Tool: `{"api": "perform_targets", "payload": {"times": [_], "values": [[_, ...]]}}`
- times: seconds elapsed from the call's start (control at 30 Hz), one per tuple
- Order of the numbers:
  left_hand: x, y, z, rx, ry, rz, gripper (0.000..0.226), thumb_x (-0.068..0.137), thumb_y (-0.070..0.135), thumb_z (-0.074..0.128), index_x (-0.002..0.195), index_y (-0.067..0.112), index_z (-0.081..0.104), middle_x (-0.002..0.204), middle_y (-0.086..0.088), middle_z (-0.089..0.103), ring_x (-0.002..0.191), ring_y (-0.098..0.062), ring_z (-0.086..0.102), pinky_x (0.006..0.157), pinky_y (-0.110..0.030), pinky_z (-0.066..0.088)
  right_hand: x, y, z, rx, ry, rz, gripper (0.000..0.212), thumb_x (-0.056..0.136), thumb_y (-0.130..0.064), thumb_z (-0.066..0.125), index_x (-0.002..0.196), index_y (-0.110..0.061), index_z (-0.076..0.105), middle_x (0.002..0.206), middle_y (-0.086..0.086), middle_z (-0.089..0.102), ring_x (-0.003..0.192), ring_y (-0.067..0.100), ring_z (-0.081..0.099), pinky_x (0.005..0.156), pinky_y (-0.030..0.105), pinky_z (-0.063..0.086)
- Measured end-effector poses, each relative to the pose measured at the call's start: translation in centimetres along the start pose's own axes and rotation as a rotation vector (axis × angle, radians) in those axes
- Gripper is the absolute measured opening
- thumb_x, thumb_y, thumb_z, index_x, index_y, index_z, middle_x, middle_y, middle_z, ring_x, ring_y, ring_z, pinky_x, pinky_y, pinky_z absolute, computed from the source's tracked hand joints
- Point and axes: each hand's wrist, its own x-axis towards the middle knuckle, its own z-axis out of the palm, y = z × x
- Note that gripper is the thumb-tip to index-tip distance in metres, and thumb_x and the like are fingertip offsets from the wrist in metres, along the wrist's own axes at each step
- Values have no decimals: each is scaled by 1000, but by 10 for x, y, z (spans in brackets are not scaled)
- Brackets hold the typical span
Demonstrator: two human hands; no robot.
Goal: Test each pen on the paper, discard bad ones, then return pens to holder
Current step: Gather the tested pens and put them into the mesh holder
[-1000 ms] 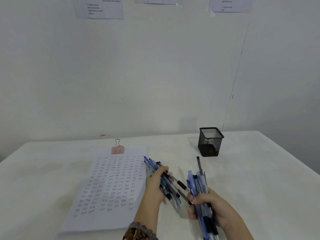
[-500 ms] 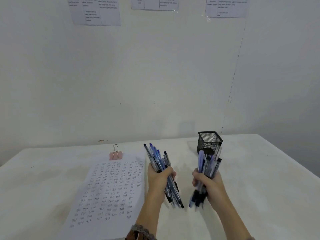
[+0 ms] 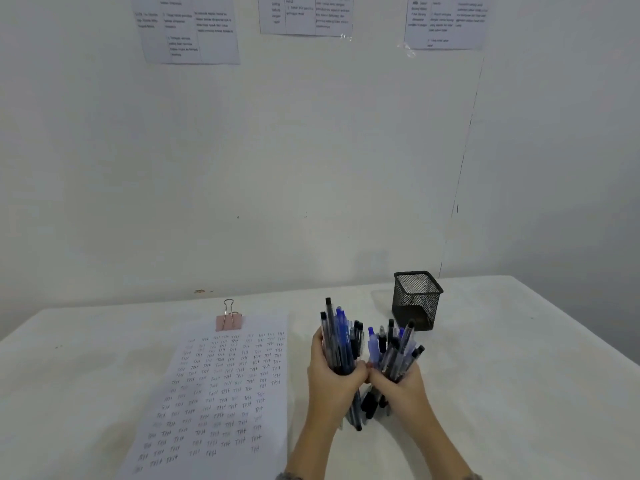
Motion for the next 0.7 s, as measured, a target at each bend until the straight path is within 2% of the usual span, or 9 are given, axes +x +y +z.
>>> {"api": "perform_targets", "payload": {"times": [0.1, 0.17, 0.23, 0.3, 0.4, 0.53, 0.63, 0.7], "values": [[1, 1, 1, 28, 2, -32, 51, 66, -6, 65, 105, 24, 53, 77, 3, 64, 65, -8, 62, 59, -18, 50, 9, 8, -7, -10, 26, 78, 8, 79, 11, 62, 83, 5, 61, 67, 10, 63, 64, 18, 63, 66, 31, 49], [3, 2, 4, 51, 1, -67, 41, 62, -4, 64, 92, 22, 55, 66, 0, 56, 54, -12, 51, 52, -20, 46, 15, 10, -9, 10, 76, 114, 11, 79, 8, 64, 88, 5, 58, 67, 10, 59, 61, 21, 59, 61, 30, 48], [6, 3, 10, 73, 22, -98, 34, 61, -3, 66, 86, 18, 55, 64, -1, 53, 51, -11, 47, 49, -21, 45, 23, 7, -10, 38, 124, 100, 9, 81, 3, 65, 82, 1, 56, 59, 9, 56, 55, 22, 54, 55, 29, 46], [10, 4, 17, 69, 58, -121, 32, 62, -2, 67, 84, 17, 55, 67, -1, 57, 55, -12, 52, 52, -21, 47, 31, 0, -12, 84, 169, 97, 12, 82, -2, 67, 79, -2, 54, 53, 8, 54, 51, 23, 52, 53, 31, 44], [17, 2, 28, 33, 114, -158, 31, 64, -1, 67, 84, 19, 54, 73, -7, 63, 63, -21, 61, 58, -27, 51, 48, -16, -18, 124, 205, 97, 10, 82, 2, 65, 85, -1, 56, 55, 8, 57, 51, 24, 56, 56, 34, 48], [31, 2, 40, 6, 163, -181, 31, 65, 0, 68, 83, 20, 53, 76, -10, 65, 68, -26, 64, 57, -27, 50, 74, -41, -29, 111, 247, 36, 12, 83, 4, 62, 94, 3, 58, 65, 13, 59, 48, 13, 60, 53, 25, 50], [41, 4, 50, 5, 164, -188, 32, 65, -1, 68, 86, 19, 54, 79, -8, 64, 69, -22, 62, 57, -24, 47, 97, -63, -38, 118, 330, -21, 10, 82, 5, 62, 82, -3, 56, 63, 11, 57, 45, 9, 58, 57, 31, 47], [46, 4, 55, 13, 165, -190, 34, 64, 0, 69, 84, 23, 53, 79, -7, 65, 71, -22, 63, 62, -30, 51, 111, -77, -45, 143, 367, -59, 15, 81, 6, 61, 76, -6, 55, 62, 10, 56, 44, 10, 56, 59, 31, 45]]}}
